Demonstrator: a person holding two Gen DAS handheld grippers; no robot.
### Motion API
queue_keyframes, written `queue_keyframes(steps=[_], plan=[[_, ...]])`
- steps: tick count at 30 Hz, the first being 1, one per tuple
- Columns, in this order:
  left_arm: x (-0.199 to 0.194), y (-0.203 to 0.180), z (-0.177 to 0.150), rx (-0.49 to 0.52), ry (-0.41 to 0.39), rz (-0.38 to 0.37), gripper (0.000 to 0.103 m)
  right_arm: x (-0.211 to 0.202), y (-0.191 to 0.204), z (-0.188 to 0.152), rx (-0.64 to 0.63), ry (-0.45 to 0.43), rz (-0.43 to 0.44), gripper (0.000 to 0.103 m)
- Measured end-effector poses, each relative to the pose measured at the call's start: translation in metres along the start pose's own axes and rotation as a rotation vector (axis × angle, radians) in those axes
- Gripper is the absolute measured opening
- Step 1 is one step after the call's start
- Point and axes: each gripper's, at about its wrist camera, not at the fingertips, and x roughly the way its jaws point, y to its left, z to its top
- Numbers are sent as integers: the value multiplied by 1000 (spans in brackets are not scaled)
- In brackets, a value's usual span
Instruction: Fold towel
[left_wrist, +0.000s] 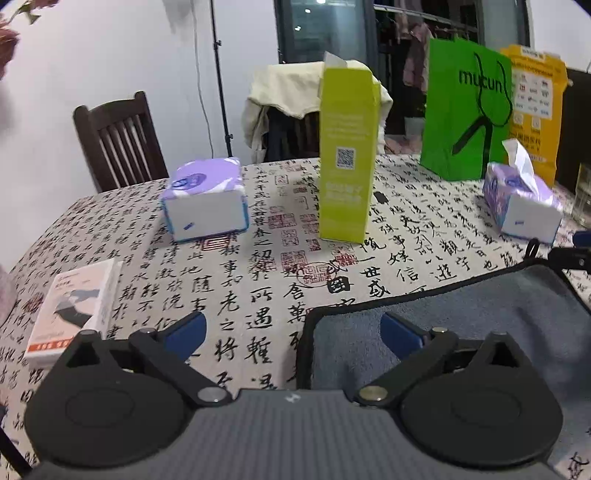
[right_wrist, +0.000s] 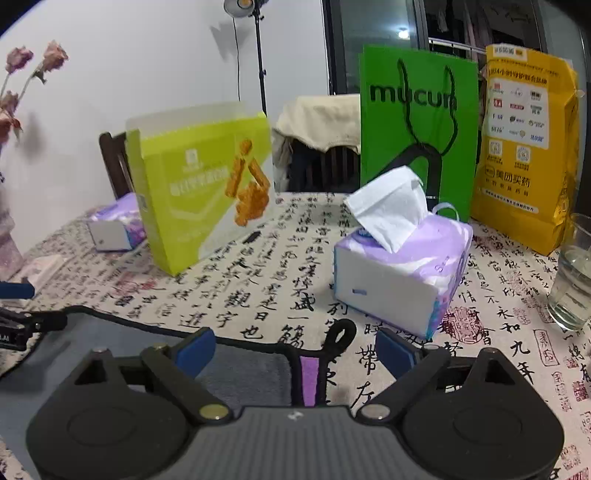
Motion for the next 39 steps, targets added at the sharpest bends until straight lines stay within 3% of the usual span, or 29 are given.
queue_keyframes(steps=[15,28,39], plan=[[-70,-4,-28,-29,-45,15,103,-68,24,-25,-68,-51,-12,96],[-149,-21,-80,-41,-117,12,103,-133,48,-60,-77,-97,11,97],[-202,-26,-103,-66,-172,5,103,-182,63,-88,-54,-128,43,97]])
